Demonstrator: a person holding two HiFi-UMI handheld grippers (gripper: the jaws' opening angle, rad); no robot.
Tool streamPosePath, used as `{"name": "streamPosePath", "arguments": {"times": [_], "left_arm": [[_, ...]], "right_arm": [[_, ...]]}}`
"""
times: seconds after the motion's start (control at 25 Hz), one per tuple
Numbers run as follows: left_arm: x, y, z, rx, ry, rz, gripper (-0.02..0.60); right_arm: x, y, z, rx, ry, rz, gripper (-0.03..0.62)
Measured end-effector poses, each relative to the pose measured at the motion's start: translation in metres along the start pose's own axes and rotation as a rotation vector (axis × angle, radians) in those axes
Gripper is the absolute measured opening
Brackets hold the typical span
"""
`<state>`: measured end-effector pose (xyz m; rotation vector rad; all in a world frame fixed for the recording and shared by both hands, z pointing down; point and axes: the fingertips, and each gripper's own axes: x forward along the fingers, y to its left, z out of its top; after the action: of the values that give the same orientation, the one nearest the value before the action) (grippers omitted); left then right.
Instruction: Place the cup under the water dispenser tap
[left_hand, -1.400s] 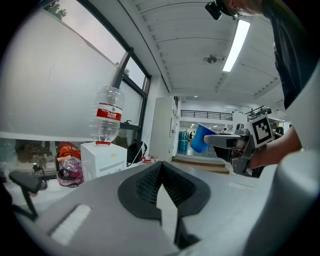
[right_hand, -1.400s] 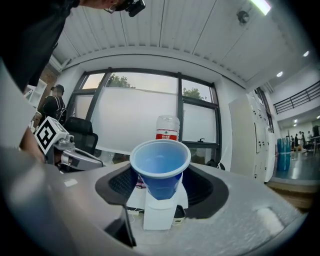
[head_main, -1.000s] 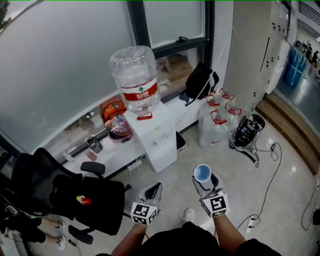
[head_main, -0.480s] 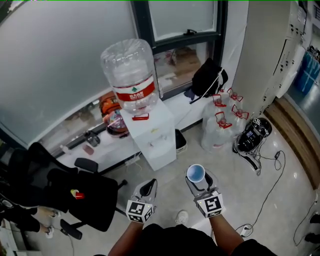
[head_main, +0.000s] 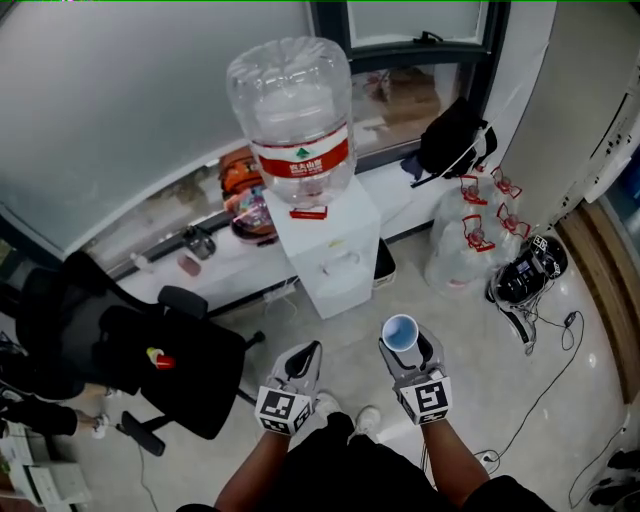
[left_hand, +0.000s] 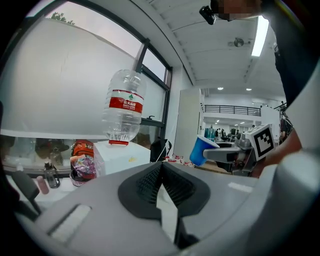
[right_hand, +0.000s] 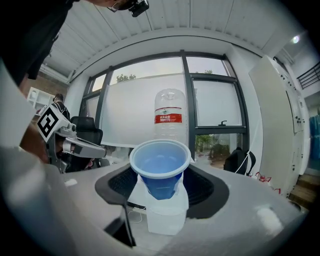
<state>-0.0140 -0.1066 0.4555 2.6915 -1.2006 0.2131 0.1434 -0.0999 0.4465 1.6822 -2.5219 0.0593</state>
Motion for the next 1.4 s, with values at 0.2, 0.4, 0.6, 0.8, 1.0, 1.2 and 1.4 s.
{"name": "streamPosePath", "arguments": {"times": [0.2, 0.4, 0.6, 0.8, 1.0, 1.2, 1.4], "left_arm": [[0.0, 0.039, -0.008, -0.006, 0.011, 0.02, 0.015], [0.005, 0.067, -0.024, -0.011, 0.036, 0.022, 0.015], [0.014, 0.085, -0.018, -0.001, 0.025, 0.023, 0.015], [0.02, 0.106, -0.033, -0.014, 0.022, 0.048, 0.015], [0.037, 0.122, -0.06, -0.059, 0.028, 0.093, 0.015], [0.055, 0.143, -0.105, -0.093, 0.04, 0.163, 0.015], [0.068, 0.152, -0.151, -0.125, 0.064, 0.215, 0.015]], "right_arm": [[0.039, 0.019, -0.002, -0.01, 0.031, 0.038, 0.285], [0.071, 0.028, -0.012, 0.054, 0.065, 0.044, 0.285], [0.091, 0.035, -0.021, 0.05, 0.087, 0.065, 0.287], [0.113, 0.038, -0.038, 0.024, 0.102, 0.102, 0.287], [0.14, 0.041, -0.069, 0.001, 0.136, 0.158, 0.287], [0.172, 0.042, -0.108, 0.007, 0.122, 0.199, 0.287], [0.195, 0.037, -0.162, 0.015, 0.137, 0.214, 0.288]]}}
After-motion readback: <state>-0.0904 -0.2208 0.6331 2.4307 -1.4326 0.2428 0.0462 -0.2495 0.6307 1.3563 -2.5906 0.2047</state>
